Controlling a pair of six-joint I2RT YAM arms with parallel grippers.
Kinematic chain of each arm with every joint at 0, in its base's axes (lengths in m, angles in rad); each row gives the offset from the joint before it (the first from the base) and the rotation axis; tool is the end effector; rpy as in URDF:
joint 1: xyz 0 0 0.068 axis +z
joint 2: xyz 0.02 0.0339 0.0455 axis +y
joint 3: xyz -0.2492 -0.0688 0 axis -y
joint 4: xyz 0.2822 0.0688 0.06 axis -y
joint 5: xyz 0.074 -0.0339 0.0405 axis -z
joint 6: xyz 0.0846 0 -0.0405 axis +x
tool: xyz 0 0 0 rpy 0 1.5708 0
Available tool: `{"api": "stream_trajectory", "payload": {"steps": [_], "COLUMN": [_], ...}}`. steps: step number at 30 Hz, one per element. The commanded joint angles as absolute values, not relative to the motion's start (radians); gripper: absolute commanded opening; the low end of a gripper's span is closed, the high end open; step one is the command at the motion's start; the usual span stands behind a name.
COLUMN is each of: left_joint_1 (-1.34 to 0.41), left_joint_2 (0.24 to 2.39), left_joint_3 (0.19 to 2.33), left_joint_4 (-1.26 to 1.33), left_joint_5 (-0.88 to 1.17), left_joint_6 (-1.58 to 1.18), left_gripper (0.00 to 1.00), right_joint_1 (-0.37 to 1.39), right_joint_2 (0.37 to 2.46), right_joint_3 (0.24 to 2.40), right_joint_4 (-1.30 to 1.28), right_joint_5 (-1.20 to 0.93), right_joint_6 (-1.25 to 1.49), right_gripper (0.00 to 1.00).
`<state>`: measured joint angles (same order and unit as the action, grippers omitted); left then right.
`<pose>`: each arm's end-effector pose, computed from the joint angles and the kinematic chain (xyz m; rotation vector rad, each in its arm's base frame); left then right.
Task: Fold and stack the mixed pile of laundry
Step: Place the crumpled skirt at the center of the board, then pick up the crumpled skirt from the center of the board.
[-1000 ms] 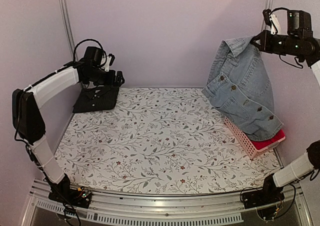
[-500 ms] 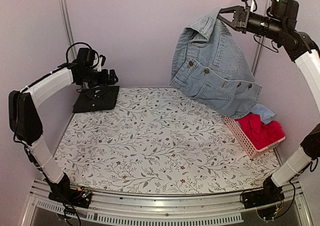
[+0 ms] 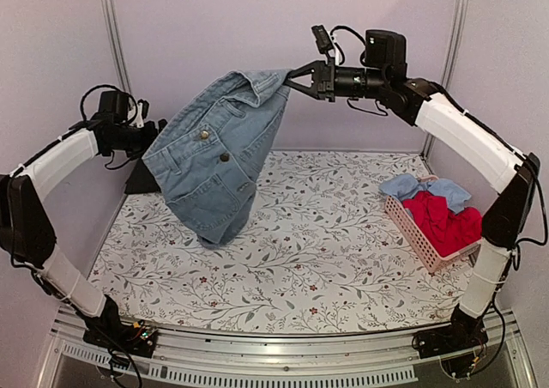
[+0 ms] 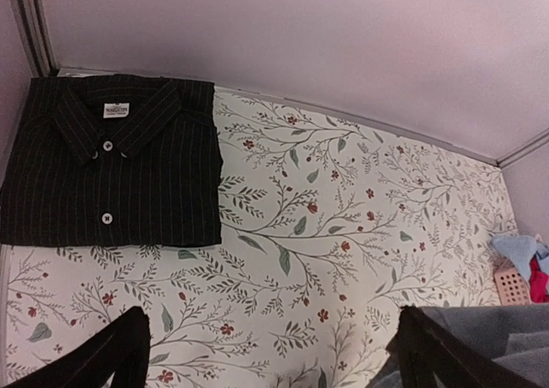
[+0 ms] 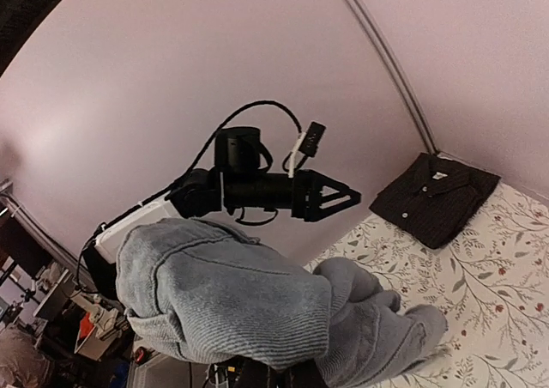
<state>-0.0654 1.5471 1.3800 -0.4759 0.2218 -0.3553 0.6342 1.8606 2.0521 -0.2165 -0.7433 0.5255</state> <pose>0.4255 -0.0465 0.2810 -0.1995 2.2283 -0.4766 0.3633 0.3383 0.4615 -0.7316 1.6487 1.4507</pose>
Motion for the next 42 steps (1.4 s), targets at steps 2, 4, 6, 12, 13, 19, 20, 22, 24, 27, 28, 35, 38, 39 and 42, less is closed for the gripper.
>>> {"api": "stream_trajectory", "payload": {"steps": [2,4,6,12,13,19,20,22,24,27,28,35,38,39,42], "left_joint_1": [-0.067,-0.067,-0.068,-0.163,-0.213,-0.404,-0.406,-0.406,-0.406,-0.407,-0.407,-0.411,-0.410,-0.409,-0.409], "left_joint_2": [1.501,1.473,1.439,1.354,1.348,1.371,1.385,1.434,1.503,1.643,1.683,1.861,1.922,1.936,1.966], "left_joint_3": [1.312,1.269,1.215,1.057,1.034,0.962,0.960,0.990,1.060,1.156,1.189,1.325,1.379,1.391,1.414], "left_joint_4": [-0.493,-0.479,-0.458,-0.427,-0.427,-0.422,-0.410,-0.408,-0.411,-0.423,-0.428,-0.440,-0.454,-0.458,-0.444], "left_joint_5": [0.251,0.288,0.349,0.532,0.530,0.431,0.416,0.383,0.380,0.394,0.406,0.417,0.419,0.417,0.433], "left_joint_6": [-0.309,-0.293,-0.276,-0.253,-0.253,-0.303,-0.318,-0.335,-0.337,-0.341,-0.342,-0.360,-0.371,-0.376,-0.392], "left_gripper": [1.00,1.00,1.00,1.00,1.00,1.00,1.00,1.00,0.99,0.95,0.94,0.89,0.84,0.80,0.69], "right_joint_1": [0.440,0.412,0.399,0.397,0.397,0.405,0.406,0.407,0.408,0.411,0.412,0.435,0.445,0.447,0.449], "right_joint_2": [1.484,1.386,1.319,1.295,1.319,1.591,1.616,1.707,1.800,1.932,1.964,2.185,2.267,2.285,2.343], "right_joint_3": [1.467,1.242,1.102,1.023,1.038,1.220,1.252,1.328,1.415,1.548,1.591,1.820,1.892,1.908,1.948], "right_joint_4": [-0.092,-0.192,-0.239,-0.325,-0.338,-0.427,-0.416,-0.406,-0.410,-0.416,-0.427,-0.518,-0.552,-0.556,-0.565], "right_joint_5": [-0.585,-0.591,-0.596,-0.594,-0.593,-0.570,-0.566,-0.578,-0.590,-0.626,-0.646,-0.619,-0.612,-0.602,-0.605], "right_joint_6": [0.627,0.559,0.507,0.381,0.367,0.257,0.253,0.235,0.199,0.133,0.119,0.038,0.015,0.012,0.011], "right_gripper": [0.49,0.68,0.71,0.68,0.67,0.63,0.64,0.68,0.70,0.71,0.71,0.74,0.74,0.73,0.64]}}
